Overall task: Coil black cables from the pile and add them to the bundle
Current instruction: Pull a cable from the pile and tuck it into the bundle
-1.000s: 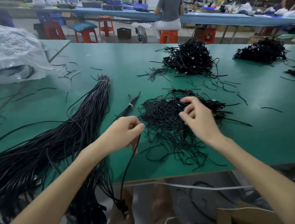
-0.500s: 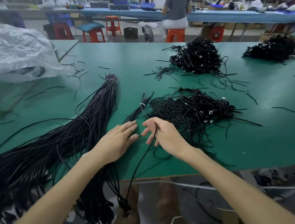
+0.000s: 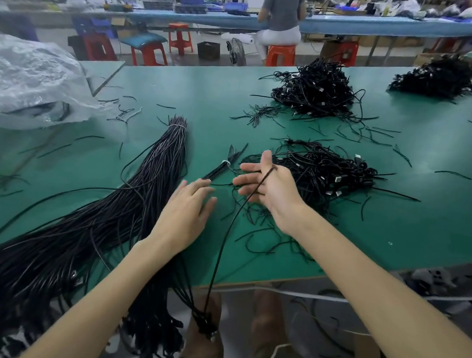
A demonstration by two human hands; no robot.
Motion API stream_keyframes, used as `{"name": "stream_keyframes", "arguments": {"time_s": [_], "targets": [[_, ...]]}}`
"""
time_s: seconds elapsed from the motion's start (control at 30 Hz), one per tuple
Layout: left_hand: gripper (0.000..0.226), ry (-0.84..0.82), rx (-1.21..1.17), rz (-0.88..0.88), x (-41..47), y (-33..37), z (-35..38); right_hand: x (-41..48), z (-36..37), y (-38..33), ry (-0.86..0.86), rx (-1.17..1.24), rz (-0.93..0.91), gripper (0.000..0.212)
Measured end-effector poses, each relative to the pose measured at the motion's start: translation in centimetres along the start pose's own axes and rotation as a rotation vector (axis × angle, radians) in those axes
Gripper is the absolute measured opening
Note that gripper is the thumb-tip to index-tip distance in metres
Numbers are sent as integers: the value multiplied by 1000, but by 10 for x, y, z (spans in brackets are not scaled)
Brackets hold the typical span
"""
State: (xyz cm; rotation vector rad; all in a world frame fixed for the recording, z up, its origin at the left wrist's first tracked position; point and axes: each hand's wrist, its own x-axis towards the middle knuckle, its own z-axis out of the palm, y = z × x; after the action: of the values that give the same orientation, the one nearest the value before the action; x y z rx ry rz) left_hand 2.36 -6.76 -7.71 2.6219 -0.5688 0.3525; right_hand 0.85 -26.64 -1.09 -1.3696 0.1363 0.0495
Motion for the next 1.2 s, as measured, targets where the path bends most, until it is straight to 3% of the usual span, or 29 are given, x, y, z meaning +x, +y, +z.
{"name": "stream_keyframes", "arguments": {"time_s": [0.13,0.3,0.4,0.5,0.63,0.8,0.9,1.0,1.1,1.2], "targets": [[54,-197,-337,18,-29,38,-23,19,-6,0,113,180,133,59],[52,-698,-1049,-54,-55,64,-49,38,-13,2,170,315,176,54],[30,-572,-1151,-8,-48,66,-57,39,-17,9,146,210,216,41],[24,-306,-1325,-135,-25,66,-56,26,-20,17,59,37,202,28],[23,-38,-1578,-425,5,56,-47,2,-18,21,-8,-147,96,50],[21,-4,-1653,-607,20,48,-31,-22,-21,8,-37,-443,-95,77],[22,63,-1706,-686,20,48,-22,-36,-20,6,-30,-458,-170,99],[20,125,-1846,-752,21,50,-16,-50,-16,20,-194,-734,-371,106],[18,54,-1832,-789,17,52,-11,-59,-6,38,-352,-883,-486,78],[24,-146,-1627,-722,7,50,-13,-63,0,46,-261,-756,-565,37]]}}
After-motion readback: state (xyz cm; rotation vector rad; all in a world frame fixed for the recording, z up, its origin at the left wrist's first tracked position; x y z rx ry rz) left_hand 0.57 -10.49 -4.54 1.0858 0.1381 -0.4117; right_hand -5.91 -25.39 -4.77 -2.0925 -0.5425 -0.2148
